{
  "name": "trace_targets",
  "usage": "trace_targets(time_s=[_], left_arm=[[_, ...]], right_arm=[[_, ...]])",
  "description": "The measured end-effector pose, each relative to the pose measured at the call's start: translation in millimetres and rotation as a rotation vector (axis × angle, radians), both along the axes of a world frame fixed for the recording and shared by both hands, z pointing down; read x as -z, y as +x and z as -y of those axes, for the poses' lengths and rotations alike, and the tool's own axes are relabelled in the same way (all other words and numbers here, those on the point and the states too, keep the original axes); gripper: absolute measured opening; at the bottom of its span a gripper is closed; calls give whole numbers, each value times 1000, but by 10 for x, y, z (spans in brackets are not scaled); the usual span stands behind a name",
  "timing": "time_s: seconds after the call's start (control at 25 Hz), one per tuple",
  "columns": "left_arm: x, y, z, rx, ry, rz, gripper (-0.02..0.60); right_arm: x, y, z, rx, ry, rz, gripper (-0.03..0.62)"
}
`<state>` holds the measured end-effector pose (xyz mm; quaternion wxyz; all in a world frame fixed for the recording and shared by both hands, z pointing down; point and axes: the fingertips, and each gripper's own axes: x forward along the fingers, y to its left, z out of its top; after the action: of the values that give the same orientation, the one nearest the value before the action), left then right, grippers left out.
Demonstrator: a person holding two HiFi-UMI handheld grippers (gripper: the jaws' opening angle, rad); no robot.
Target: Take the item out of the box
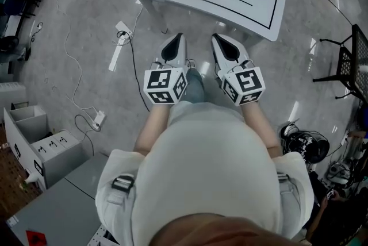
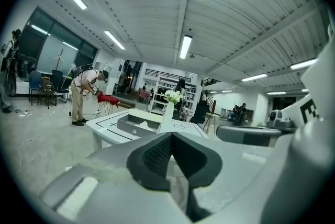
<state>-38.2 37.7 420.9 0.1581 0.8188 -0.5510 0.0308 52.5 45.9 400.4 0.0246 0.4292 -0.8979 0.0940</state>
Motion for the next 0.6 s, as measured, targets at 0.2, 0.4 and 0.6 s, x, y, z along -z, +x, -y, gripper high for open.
trace_targets(time_s=[0.2, 0.4, 0.6], left_arm=[[-36, -130, 409, 18, -9, -6, -3], [3, -230, 768, 16, -15, -4, -3], [55, -286, 1089, -17, -22, -9, -3]], right_arm=[[-21, -100, 417, 14, -1, -6, -9], [36, -211, 794, 17, 0, -15, -9], [107, -322, 1101, 11, 1, -25, -9]])
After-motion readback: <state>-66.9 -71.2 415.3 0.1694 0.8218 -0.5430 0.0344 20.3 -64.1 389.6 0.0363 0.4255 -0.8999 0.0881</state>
